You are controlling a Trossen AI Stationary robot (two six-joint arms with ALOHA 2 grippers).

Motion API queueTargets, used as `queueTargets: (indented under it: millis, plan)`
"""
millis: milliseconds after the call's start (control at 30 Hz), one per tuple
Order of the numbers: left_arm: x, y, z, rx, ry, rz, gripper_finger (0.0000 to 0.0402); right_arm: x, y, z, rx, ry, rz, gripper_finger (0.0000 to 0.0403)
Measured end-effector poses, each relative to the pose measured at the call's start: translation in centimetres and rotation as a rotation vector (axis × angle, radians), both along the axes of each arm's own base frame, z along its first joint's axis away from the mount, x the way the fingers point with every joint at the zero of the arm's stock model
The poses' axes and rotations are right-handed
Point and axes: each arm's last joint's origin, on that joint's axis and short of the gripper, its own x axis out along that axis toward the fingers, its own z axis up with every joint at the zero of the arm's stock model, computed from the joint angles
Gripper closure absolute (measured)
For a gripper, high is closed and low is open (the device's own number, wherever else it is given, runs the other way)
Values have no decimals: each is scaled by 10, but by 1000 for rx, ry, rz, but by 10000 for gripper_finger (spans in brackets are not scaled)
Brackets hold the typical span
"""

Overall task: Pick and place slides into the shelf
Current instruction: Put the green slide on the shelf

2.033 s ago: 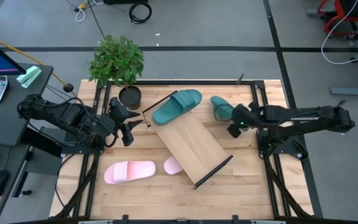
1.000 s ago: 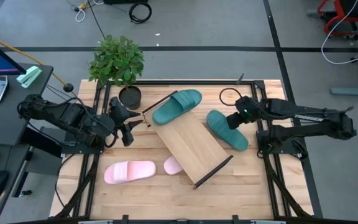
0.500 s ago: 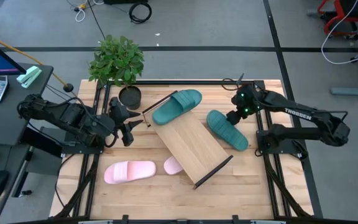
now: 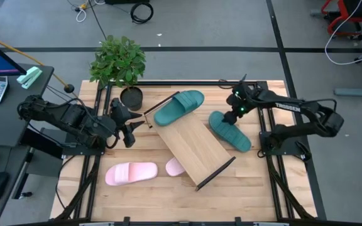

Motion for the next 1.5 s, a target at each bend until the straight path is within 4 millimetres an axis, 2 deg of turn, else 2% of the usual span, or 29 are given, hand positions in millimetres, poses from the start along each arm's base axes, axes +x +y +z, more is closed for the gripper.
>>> queueTargets:
  millis: [167, 300, 400, 567, 600, 800, 900, 1167, 1367, 1500]
  plan:
    - [0, 0, 0, -1, 0, 0, 272, 8, -6, -12, 2, -3, 50, 107]
    - [0, 0, 0, -13, -7, 8, 268, 13, -9, -16, -9, -36, 76, 128]
    - [0, 0, 0, -17, -9, 9, 267, 15, -10, -18, -4, -54, 99, 183]
    - [0, 0, 0, -17, -9, 9, 274, 16, -10, -20, 11, -74, 132, 347]
    - [0, 0, 0, -17, -9, 9, 275, 16, -10, -19, 7, -79, 141, 359]
    - [0, 0, 0, -16, -8, 9, 273, 11, -6, -8, -18, -84, 131, 373]
    - [0, 0, 0, -16, -8, 9, 275, 6, -2, 5, -57, -78, 123, 375]
    - [0, 0, 0, -14, -5, 8, 279, -9, 6, 59, -260, -75, 68, 389]
    - [-1, 0, -1, -11, 3, 8, 280, -21, 9, 117, -491, -60, 4, 391]
    - [-1, 0, -1, -11, 3, 8, 279, -25, 11, 166, -599, -139, -33, 395]
